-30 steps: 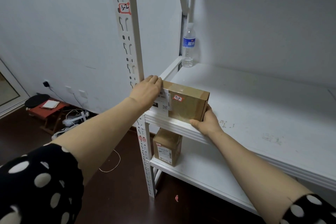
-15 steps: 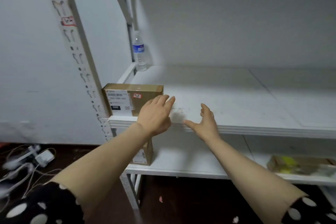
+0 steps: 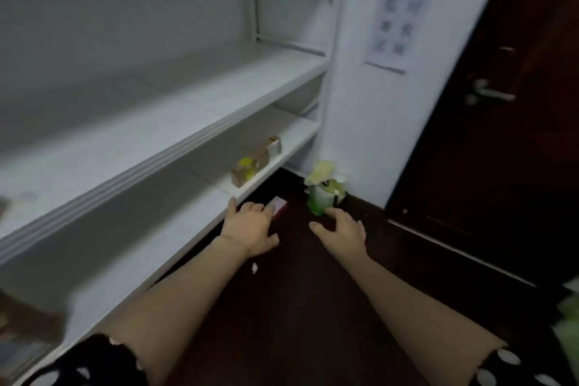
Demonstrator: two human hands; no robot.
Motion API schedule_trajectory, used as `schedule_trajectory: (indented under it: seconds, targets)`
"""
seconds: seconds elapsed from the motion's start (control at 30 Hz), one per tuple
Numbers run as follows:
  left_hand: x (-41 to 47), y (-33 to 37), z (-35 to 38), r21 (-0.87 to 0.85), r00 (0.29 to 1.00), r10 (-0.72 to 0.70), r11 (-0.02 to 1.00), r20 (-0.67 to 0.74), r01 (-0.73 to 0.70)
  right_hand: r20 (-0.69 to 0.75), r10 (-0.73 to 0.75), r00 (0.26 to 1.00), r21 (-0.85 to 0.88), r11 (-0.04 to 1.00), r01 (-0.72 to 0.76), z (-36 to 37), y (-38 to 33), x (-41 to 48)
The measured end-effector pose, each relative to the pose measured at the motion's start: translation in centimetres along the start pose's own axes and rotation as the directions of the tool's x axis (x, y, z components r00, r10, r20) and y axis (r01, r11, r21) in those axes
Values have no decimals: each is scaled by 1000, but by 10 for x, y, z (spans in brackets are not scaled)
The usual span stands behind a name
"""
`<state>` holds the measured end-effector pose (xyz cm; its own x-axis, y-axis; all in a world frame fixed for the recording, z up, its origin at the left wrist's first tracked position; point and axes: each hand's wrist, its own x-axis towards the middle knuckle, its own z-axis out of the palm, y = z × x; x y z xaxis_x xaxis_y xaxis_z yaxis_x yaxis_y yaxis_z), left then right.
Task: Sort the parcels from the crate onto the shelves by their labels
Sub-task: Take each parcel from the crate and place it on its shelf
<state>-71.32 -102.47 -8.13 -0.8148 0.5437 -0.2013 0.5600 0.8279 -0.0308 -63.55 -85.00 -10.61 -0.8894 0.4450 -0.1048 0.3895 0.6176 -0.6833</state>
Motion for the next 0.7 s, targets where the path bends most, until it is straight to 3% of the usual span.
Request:
schedule_trajectory:
  seconds: [0.2, 0.33, 0.53, 0.7]
  targets:
    - [21, 189, -8, 91, 950, 312, 945, 24, -313, -216, 321, 922, 81, 947, -310, -107, 136, -67]
    - [15, 346, -4, 124, 852, 522, 844, 31, -522, -322, 461, 827, 169, 887, -429, -187, 238, -132]
    - [-35, 573, 12, 78, 639, 764, 634, 92, -770, -461, 683, 566, 374, 728, -574, -304, 383, -258]
    - [-68, 708, 18, 99, 480, 867, 470, 134, -877, -499, 778, 383, 544, 625, -560, -371, 468, -334]
